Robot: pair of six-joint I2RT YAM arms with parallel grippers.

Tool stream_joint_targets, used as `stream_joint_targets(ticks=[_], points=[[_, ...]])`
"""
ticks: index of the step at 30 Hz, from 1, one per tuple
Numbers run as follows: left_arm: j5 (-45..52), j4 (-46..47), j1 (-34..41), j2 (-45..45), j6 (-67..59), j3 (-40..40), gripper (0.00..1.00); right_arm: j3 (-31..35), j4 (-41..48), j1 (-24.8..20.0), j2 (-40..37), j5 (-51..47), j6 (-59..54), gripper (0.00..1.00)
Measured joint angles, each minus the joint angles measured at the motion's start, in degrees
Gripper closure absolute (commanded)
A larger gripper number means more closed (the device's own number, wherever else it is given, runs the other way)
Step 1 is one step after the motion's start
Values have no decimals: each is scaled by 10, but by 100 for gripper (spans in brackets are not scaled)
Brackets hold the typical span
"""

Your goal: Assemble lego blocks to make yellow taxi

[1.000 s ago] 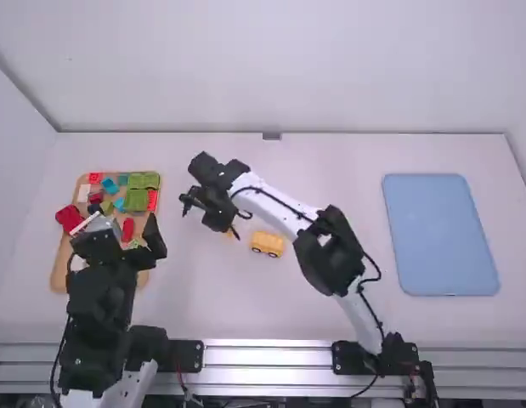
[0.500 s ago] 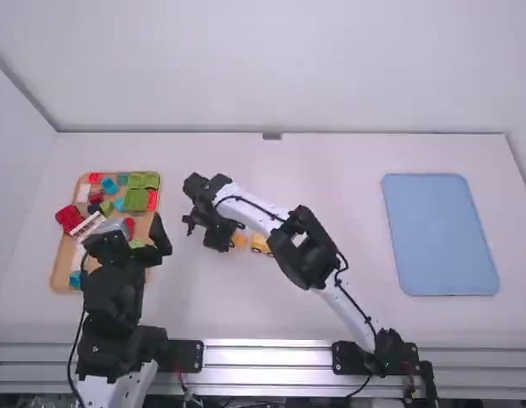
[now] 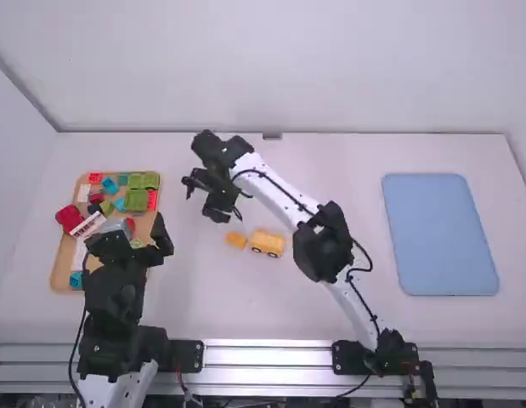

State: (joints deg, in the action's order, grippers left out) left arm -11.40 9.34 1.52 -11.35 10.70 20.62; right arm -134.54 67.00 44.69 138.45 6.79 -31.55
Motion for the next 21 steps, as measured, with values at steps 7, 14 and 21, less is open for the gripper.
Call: stream_joint_targets(ticks=[7,14,21], points=[[33,-28,0,-45,-9,0,1,153,-153,-42,-169,-16,35,2],[140,-123,0,-180,-71,1,1,550,-449,-38,-403,-92,110,2],[376,-114,3,-398,-234,63,1,894,-730,-92,-582,22,110,2]])
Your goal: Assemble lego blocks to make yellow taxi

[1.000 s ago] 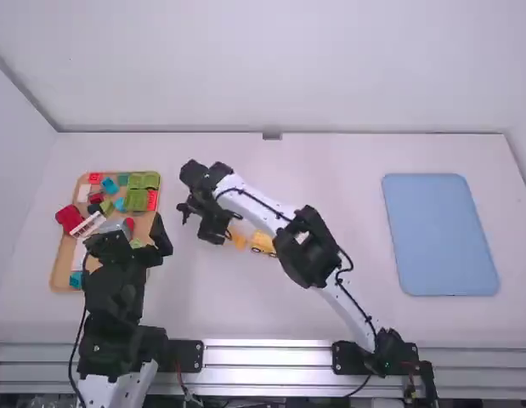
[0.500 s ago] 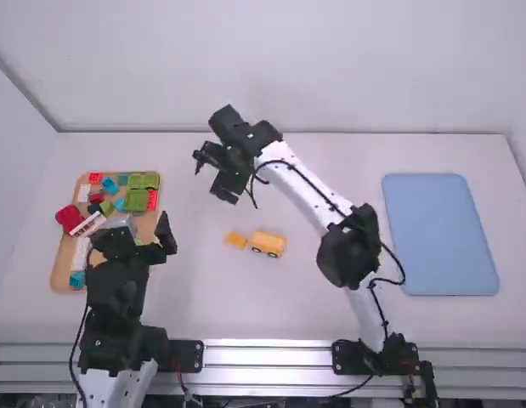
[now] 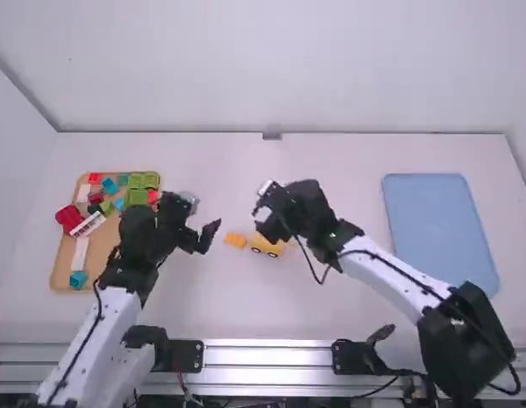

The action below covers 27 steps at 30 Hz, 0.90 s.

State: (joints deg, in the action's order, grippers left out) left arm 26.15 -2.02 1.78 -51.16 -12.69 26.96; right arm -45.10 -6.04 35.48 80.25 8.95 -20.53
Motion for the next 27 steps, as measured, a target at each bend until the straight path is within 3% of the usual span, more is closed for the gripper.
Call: stream_joint_targets(ticks=[2,4,7,12,20,27], points=[[81,53,0,-84,-96,41,1,77,-86,-40,-27,79,-7,2],[120,101,0,-135,-171,65,1,112,-129,-66,-32,122,-7,2],[194,219,0,-257,-382,120,1,177,-202,-120,-32,202,18,2],[228,204,0,-381,-562,170,1,200,-221,-157,-20,268,41,2],[236,189,0,-489,-655,195,1,201,-214,-181,-4,297,54,2],[247,87,0,-527,-660,196,1,201,-212,-179,-4,317,49,2]])
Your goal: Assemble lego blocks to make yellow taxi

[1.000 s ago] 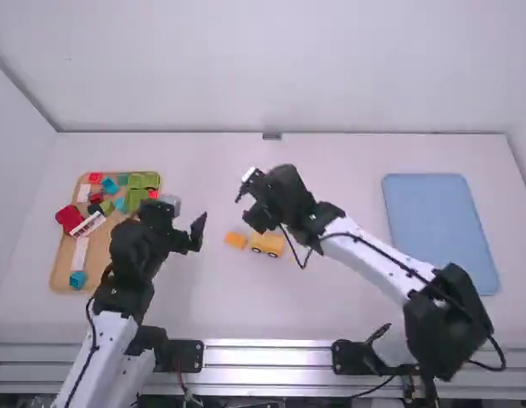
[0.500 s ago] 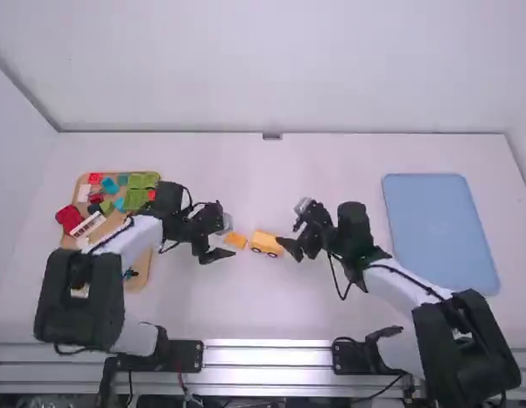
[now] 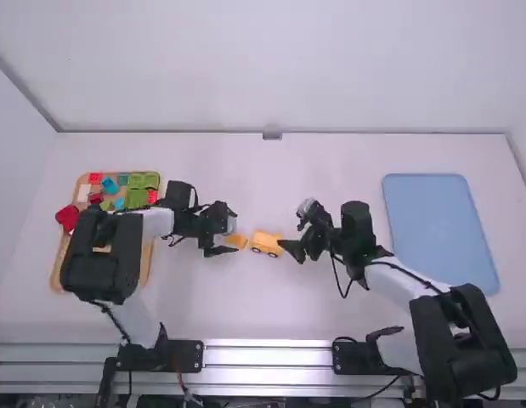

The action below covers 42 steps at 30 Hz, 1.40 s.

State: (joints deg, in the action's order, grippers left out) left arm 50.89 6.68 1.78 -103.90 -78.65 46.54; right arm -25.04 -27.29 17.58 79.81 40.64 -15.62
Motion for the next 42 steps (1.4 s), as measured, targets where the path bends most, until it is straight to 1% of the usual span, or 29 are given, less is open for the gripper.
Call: stream_joint_targets(ticks=[2,4,7,8,10,14,15,16,18,20,23,24,27,29,33,34,39,40,42], points=[[4,-3,0,-24,8,4,1,0,21,16,5,3,-32,2],[5,-2,0,-35,10,5,1,0,18,30,23,5,-55,2],[9,23,-2,-56,5,15,1,0,-43,56,87,7,-84,2],[10,40,-2,-60,-6,19,1,0,-80,64,118,7,-88,2],[12,59,-3,-61,-21,24,1,0,-138,66,160,7,-82,2],[10,61,-10,-61,-35,35,0,0,-198,53,203,9,-53,2],[10,61,-13,-61,-38,37,2,0,-208,50,210,12,-47,2],[10,61,-14,-61,-41,38,9,0,-217,46,216,18,-40,2],[10,64,-16,-60,-49,37,19,0,-229,38,221,33,-27,2],[10,59,-16,-61,-58,37,21,0,-237,33,221,44,-23,2],[6,43,-16,-61,-66,28,36,0,-243,27,222,56,-17,2],[4,37,-16,-61,-68,23,37,0,-244,27,221,60,-15,2],[0,33,-16,-60,-69,15,34,0,-244,26,221,66,-12,2],[-1,28,-16,-61,-69,8,35,0,-244,27,222,68,-12,2],[-1,14,-16,-61,-69,-2,48,0,-248,28,222,70,-11,2],[-1,12,-16,-61,-69,-3,49,0,-249,28,222,70,-11,2],[-1,9,-16,-61,-69,-11,50,0,-249,28,222,71,-10,2],[-1,0,-16,-61,-69,-17,44,0,-249,28,221,74,-10,2],[-1,-20,-16,-61,-69,-26,39,0,-249,28,221,78,-10,2]])
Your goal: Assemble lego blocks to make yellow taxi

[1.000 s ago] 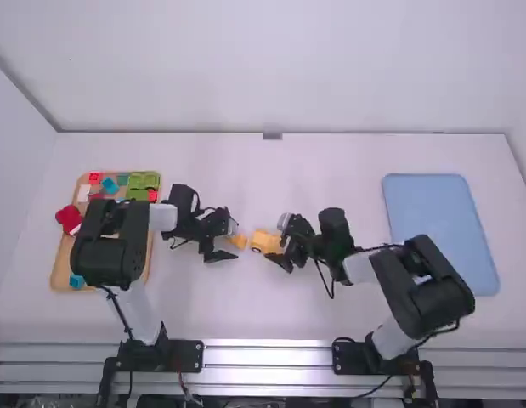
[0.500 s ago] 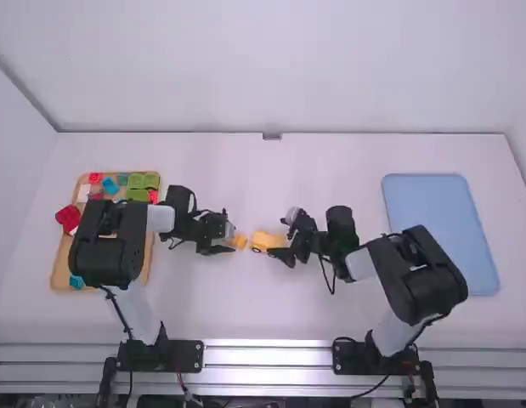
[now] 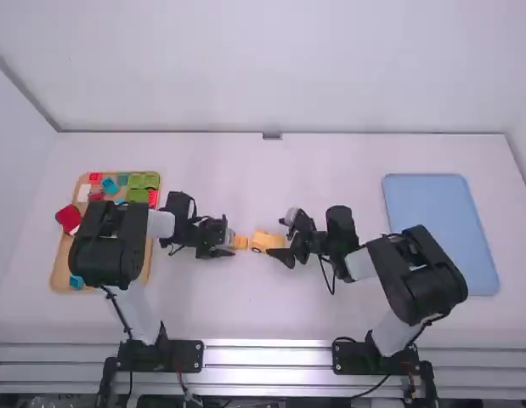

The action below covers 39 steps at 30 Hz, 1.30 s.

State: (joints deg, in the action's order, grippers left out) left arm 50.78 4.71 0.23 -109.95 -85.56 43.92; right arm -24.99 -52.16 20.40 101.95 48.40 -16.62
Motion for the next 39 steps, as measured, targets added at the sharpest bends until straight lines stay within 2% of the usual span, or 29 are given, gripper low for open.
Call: stream_joint_targets(ticks=[3,7,10,12,15,17,27,32,35,39], points=[[5,-43,2,0,17,-16,42,0,0,0,0,3,0,2],[7,-145,2,0,81,-44,56,0,0,0,0,5,0,2],[7,-193,2,0,114,-63,57,0,1,0,0,5,-2,2],[11,-204,2,0,126,-71,59,0,2,0,0,6,0,2],[18,-200,2,0,144,-79,72,0,26,0,0,5,-9,2],[23,-196,2,0,148,-79,77,0,46,0,0,2,-19,2],[35,-190,2,0,154,-86,76,0,81,0,0,-21,-42,2],[33,-192,2,0,187,-87,82,0,123,0,1,-31,-84,2],[32,-194,2,0,207,-87,87,0,96,0,16,-46,-103,2],[33,-194,2,0,216,-87,87,0,42,0,46,-56,-111,2]])
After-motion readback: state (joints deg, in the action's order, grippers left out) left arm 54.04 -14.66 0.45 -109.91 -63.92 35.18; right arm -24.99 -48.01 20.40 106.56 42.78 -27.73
